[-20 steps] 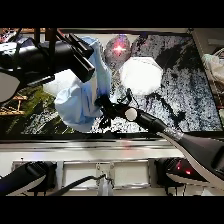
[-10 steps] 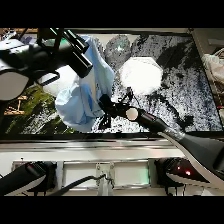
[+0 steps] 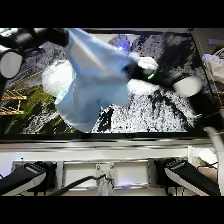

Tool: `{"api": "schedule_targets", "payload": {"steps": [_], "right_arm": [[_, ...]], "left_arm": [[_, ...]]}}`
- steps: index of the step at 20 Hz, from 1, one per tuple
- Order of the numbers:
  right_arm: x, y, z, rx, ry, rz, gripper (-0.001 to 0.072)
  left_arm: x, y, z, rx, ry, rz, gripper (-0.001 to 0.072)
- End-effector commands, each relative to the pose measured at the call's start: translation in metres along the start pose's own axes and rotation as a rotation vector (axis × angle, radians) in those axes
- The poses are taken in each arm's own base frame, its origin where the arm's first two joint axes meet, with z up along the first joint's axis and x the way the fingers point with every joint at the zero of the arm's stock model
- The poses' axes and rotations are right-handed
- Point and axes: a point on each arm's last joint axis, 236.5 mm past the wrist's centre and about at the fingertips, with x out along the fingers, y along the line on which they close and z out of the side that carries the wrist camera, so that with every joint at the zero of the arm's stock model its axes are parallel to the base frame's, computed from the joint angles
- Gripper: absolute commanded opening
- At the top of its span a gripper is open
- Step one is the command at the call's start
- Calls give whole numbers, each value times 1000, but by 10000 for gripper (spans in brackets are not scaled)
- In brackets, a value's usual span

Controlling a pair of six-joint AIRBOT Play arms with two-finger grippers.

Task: Fold the clothes and pants, and hang the long-sleeved shirts on hangers.

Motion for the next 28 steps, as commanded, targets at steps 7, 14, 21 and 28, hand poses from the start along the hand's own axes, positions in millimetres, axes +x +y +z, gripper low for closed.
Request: {"api": "schedule_targets", "payload": {"steps": [7, 14, 21, 28], "right_arm": [[-224, 128, 231, -829, -650, -131, 26], [-114, 5, 120, -478, 21, -207, 26], [-16, -60, -22, -124, 660, -172, 29], [63, -62, -65, -165, 739, -177, 99]], "left_arm": [[-145, -108, 166, 49, -684, -278, 10], [-72, -32, 80, 121, -269, -45, 9], [-6, 2, -60, -42, 163, 47, 9], [-5, 39, -187, 38, 539, 180, 9]]}}
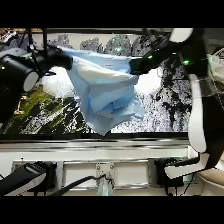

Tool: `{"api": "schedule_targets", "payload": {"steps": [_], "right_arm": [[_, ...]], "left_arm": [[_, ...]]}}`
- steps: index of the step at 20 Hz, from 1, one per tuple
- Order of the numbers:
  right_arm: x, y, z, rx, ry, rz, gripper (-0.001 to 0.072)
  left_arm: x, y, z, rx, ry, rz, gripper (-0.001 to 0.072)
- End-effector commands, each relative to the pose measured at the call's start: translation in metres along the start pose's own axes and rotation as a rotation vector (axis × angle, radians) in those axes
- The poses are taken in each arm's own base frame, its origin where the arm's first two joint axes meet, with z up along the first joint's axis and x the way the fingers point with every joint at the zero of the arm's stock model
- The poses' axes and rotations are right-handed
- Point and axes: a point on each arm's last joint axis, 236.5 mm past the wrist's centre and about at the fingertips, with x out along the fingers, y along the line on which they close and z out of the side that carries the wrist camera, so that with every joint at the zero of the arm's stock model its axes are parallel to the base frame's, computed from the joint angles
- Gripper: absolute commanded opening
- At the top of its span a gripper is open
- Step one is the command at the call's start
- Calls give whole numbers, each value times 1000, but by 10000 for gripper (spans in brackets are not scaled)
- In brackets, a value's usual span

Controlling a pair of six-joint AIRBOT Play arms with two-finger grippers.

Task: Fold the clothes and pants, and hang the long-sleeved shirts on hangers.

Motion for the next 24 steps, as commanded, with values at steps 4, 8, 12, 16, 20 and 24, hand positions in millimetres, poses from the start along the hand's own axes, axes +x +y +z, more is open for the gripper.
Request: {"api": "schedule_targets", "payload": {"steps": [4, 8, 12, 16, 20, 24], "right_arm": [[37, 23, 35, -56, -100, -20, 116], [47, 16, 25, -63, -44, -54, 104], [68, 5, 9, -40, 19, -78, 27], [83, 36, 21, -93, -43, -70, 26], [95, 86, 50, -258, -197, -120, 26], [95, 125, 76, -398, -352, -172, 26]], "left_arm": [[15, 20, -75, 27, 230, 72, 9], [16, 16, -71, 21, 212, 60, 10], [16, 24, -74, 34, 223, 79, 10], [17, 65, -102, -104, 307, 146, 10], [0, 91, -157, -176, 409, 193, 9], [-16, 100, -164, -175, 373, 203, 274]]}}
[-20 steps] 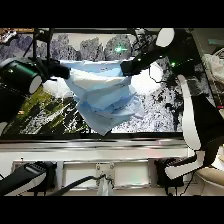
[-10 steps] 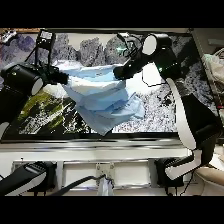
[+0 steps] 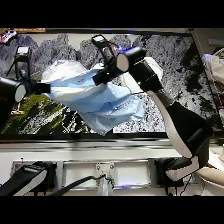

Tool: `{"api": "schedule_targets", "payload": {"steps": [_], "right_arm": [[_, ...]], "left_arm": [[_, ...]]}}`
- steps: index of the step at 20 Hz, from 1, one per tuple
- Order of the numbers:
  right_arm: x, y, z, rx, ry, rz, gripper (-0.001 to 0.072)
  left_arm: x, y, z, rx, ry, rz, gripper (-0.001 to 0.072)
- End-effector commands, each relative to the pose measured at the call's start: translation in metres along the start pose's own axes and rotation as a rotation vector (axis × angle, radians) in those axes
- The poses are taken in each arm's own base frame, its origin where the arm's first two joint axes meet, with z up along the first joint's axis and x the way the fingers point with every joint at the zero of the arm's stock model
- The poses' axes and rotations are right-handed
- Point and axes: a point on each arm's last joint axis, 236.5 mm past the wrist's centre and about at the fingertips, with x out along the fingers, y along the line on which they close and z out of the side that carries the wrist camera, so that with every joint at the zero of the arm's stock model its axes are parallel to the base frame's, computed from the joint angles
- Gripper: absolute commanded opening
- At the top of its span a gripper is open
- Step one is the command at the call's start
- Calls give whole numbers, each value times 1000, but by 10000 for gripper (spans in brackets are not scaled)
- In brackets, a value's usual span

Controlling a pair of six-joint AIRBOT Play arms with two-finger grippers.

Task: Fold the clothes and pants, and hang the long-sleeved shirts on hangers.

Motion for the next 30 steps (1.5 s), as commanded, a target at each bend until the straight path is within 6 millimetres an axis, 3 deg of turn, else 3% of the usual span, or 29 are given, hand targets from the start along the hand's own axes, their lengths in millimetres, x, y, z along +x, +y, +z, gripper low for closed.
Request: {"api": "schedule_targets", "payload": {"steps": [1, 2, 4, 6, 8, 11, 13, 15, 18, 21, 25, 30], "right_arm": [[0, 26, 39, -119, -171, -50, 26], [-1, 32, 44, -129, -195, -45, 25], [-1, 36, 46, -132, -206, -40, 26], [0, 35, 39, -131, -174, -41, 26], [2, 34, 29, -129, -129, -41, 26], [3, 34, 17, -130, -80, -38, 26], [3, 34, 15, -133, -73, -38, 25], [3, 34, 15, -137, -72, -37, 23], [3, 34, 16, -139, -75, -38, 23], [3, 34, 16, -152, -74, -38, 24], [3, 34, 14, -155, -68, -39, 25], [3, 34, 13, -156, -65, -39, 26]], "left_arm": [[-11, 17, 0, -11, -47, 23, 483], [-19, 24, 7, -10, -75, 42, 524], [-34, 52, 20, -2, -128, 124, 525], [-43, 104, 19, -2, -137, 280, 523], [-37, 168, -6, -178, -70, 398, 490], [-31, 268, -74, -393, 91, 586, 490], [-37, 319, -106, -478, 113, 670, 490], [-37, 355, -118, -487, 75, 706, 490], [-8, 385, -115, -407, 30, 704, 487], [50, 397, -114, -318, 102, 645, 473], [105, 419, -119, -314, 192, 612, 472], [145, 439, -123, -281, 221, 613, 471]]}}
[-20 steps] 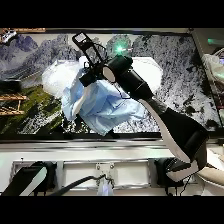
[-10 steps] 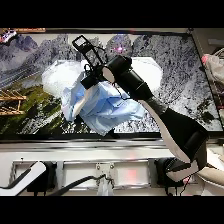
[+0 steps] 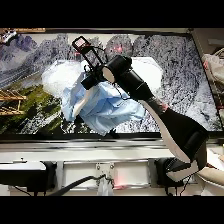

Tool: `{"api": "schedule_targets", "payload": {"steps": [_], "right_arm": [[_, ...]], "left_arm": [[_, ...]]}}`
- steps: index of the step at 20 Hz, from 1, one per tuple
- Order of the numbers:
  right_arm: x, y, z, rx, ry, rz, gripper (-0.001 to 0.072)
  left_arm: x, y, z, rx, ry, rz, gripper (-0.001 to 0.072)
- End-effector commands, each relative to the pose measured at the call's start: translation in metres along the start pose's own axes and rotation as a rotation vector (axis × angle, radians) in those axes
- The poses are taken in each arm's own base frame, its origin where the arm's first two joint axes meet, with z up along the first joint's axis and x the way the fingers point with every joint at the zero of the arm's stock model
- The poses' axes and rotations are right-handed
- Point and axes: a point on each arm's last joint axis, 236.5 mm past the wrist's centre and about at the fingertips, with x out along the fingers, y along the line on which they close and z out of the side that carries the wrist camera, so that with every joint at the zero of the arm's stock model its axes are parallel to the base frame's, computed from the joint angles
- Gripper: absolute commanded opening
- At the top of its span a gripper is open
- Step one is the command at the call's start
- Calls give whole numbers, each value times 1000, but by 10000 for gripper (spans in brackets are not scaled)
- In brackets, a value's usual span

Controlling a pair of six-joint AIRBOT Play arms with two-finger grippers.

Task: Fold the clothes and pants, and hang the long-sleeved shirts on hangers.

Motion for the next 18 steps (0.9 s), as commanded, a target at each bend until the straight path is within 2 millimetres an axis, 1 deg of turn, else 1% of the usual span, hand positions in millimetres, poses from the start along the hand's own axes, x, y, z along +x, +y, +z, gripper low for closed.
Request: {"api": "schedule_targets", "payload": {"steps": [1, 2, 4, 6, 9, 12, 13, 14, 18], "right_arm": [[0, 1, -1, -2, 5, 0, 26], [0, 1, -2, -1, 7, 1, 26], [0, 1, -3, 1, 11, 2, 26], [0, 2, -5, 1, 20, 3, 26], [0, 1, -9, 1, 40, 3, 26], [0, 1, -9, 1, 39, 3, 26], [0, 1, -9, 1, 40, 3, 26], [0, 1, -10, 1, 40, 3, 26], [0, 1, -11, 1, 45, 3, 26]], "left_arm": [[30, -2, 10, 27, -6, 11, 466], [34, -1, 16, 24, -15, 13, 370], [39, 0, 28, 20, -44, 17, 359], [44, -1, 33, 20, -50, 17, 358], [48, -2, 30, 19, -43, 16, 349], [49, 1, 27, 11, -36, 17, 346], [49, 2, 26, 8, -33, 19, 261], [49, 4, 25, 7, -31, 20, 226], [50, 4, 22, -12, -23, 12, 225]]}}
